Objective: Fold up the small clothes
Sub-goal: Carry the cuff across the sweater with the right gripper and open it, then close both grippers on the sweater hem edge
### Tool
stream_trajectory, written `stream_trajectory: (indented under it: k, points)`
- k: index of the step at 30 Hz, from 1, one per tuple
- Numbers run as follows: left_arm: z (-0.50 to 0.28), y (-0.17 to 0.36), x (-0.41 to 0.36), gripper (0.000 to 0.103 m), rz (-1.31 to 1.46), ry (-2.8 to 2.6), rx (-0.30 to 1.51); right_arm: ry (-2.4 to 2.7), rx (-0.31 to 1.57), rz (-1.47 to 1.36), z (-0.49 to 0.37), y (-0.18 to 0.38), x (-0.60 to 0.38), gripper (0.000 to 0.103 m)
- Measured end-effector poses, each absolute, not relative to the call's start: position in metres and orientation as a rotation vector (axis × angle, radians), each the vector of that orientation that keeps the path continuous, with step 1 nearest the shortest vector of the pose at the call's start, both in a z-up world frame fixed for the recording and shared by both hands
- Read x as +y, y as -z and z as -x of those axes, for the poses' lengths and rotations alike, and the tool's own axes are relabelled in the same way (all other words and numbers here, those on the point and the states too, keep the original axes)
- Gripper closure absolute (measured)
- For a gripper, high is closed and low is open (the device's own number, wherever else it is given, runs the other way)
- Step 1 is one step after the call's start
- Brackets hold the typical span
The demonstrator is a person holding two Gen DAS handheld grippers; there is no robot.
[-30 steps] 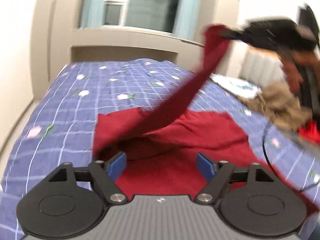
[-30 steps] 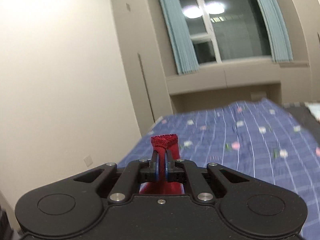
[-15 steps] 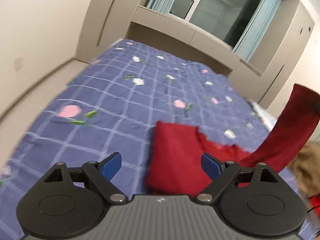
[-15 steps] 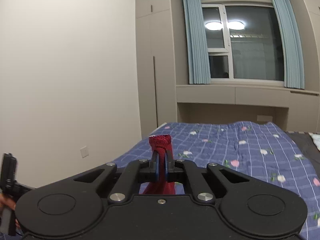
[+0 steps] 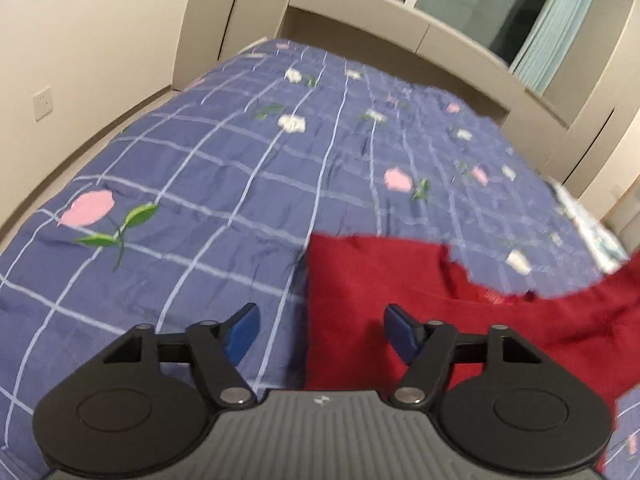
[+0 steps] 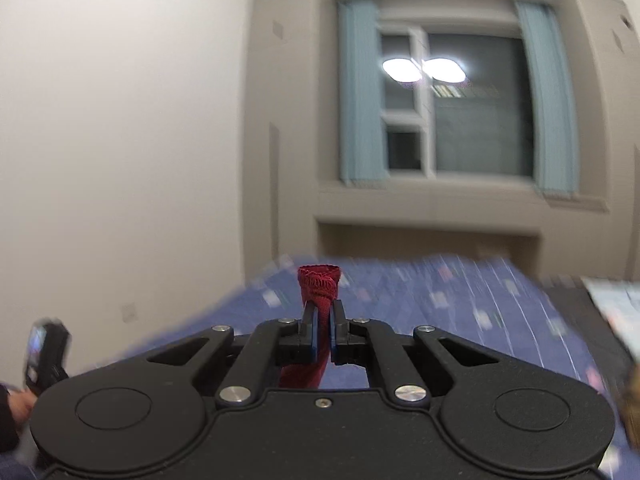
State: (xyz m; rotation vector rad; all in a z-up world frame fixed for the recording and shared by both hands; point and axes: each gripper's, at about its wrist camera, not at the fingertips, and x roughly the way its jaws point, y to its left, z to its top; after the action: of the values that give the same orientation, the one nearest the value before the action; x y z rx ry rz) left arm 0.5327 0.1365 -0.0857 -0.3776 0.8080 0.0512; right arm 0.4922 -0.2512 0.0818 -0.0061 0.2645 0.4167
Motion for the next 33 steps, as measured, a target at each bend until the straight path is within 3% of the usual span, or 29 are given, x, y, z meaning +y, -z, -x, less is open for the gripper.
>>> stream_trajectory:
  k: [6,11,14,17,18,20,24,26,28,30,33]
  points:
    - [-0.53,0.094,0.134,0.052,0.365,-0.025,0.838,-0.285,0.493,-0.059,-0.485,0.007,-0.303,0.097]
    - [-0.529,0.092,0.136,0.053,0.381,-0.004,0.843,-0.263,0.597,-0.085,-0.467,0.044,-0.308,0.093]
    - [-0.528,0.094,0.141,0.054,0.41,0.006,0.854,-0.259,0.65,-0.102,-0.456,0.052,-0.313,0.086]
    - [-0.527,0.095,0.143,0.054,0.419,0.007,0.856,-0.26,0.692,-0.148,-0.451,0.055,-0.322,0.065]
    - [-0.526,0.094,0.143,0.054,0.421,0.009,0.855,-0.264,0.7,-0.173,-0.451,0.057,-0.326,0.052]
    - [-0.524,0.093,0.144,0.054,0.426,0.013,0.853,-0.268,0.697,-0.218,-0.451,0.056,-0.336,0.045]
    - [-0.522,0.094,0.144,0.054,0.418,0.022,0.854,-0.239,0.722,-0.267,-0.468,0.054,-0.34,0.047]
    - [-0.522,0.094,0.144,0.056,0.422,0.021,0.856,-0.231,0.735,-0.275,-0.477,0.056,-0.339,0.055]
    - [-0.523,0.093,0.141,0.076,0.424,0.042,0.856,-0.219,0.776,-0.249,-0.488,0.058,-0.332,0.083]
    - [-0.524,0.09,0.136,0.085,0.399,0.05,0.852,-0.218,0.78,-0.221,-0.491,0.059,-0.326,0.094]
    - [-0.522,0.084,0.127,0.095,0.345,0.059,0.824,-0.211,0.727,-0.14,-0.485,0.049,-0.318,0.098]
